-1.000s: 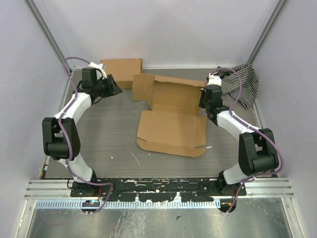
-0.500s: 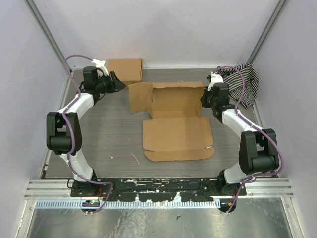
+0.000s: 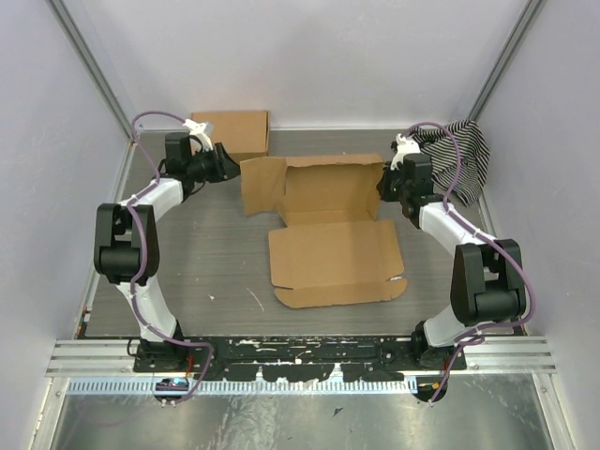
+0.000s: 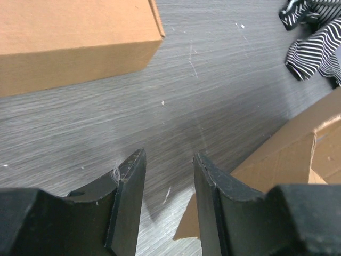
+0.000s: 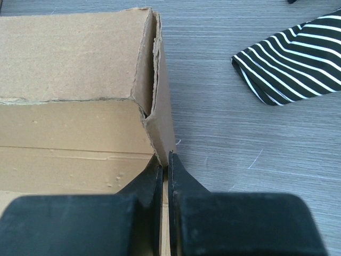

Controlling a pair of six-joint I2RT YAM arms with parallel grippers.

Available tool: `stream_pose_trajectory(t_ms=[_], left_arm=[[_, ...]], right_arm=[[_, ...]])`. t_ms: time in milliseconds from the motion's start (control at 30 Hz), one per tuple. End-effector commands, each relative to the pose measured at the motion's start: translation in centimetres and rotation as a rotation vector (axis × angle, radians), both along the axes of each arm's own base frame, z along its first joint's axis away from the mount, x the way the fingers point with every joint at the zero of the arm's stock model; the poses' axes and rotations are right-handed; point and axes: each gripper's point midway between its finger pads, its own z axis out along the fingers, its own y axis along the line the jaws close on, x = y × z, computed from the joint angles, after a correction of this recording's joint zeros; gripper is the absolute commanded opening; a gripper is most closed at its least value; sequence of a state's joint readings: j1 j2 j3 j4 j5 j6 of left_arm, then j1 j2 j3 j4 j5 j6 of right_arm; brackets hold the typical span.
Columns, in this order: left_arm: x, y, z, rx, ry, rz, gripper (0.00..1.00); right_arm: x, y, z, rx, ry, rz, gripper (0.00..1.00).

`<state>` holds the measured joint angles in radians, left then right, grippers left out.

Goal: Fold the paper box

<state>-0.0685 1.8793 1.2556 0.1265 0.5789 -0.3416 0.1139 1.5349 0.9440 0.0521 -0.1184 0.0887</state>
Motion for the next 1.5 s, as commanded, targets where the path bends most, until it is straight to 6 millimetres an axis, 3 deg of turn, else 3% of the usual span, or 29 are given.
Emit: stream_pose_trajectory(t_ms=[0,167,433,600,900,1100,1467], left_arm=[[-3.0,-3.5,1.9,-0.045,-0.042,-0.135,0.47],[-5.7,-6.5,1.1,-0.034,-0.01,-0.226,0.46],[-7.3,-7.1,4.4,-0.038,-0.051,-0.248,0.45],[-8.2,-8.8,6.2,-0.092,-0.057,-0.299,0.44],[-9.8,-12.0,5.5,-0.087,-0.04,-0.365,0.43],[-8.8,-12.4,4.5,-0.042,-0.03,-0.307,0.44],[-5.7,-11.0,1.8,0.161,-0.02,-0.126,0.43]], right_arm=[[-0.3,0.8,-1.3,0.035,0.07,0.024,0.01],[-0.1,1.0,-1.4,0.044,0.073,0.025,0.01],[-0.4,1.0,-1.9,0.045,0.089,0.022,0.01],[-0.3,1.0,-1.8,0.049,0.092,0.023,0.01],[-0.4,1.2,-1.6,0.056,0.093,0.028,0.01],[-0.8,1.5,-1.4,0.072,0.081,0.036,0.01],[-1.9,3.2,-1.0,0.064,0.06,0.078,0.01]])
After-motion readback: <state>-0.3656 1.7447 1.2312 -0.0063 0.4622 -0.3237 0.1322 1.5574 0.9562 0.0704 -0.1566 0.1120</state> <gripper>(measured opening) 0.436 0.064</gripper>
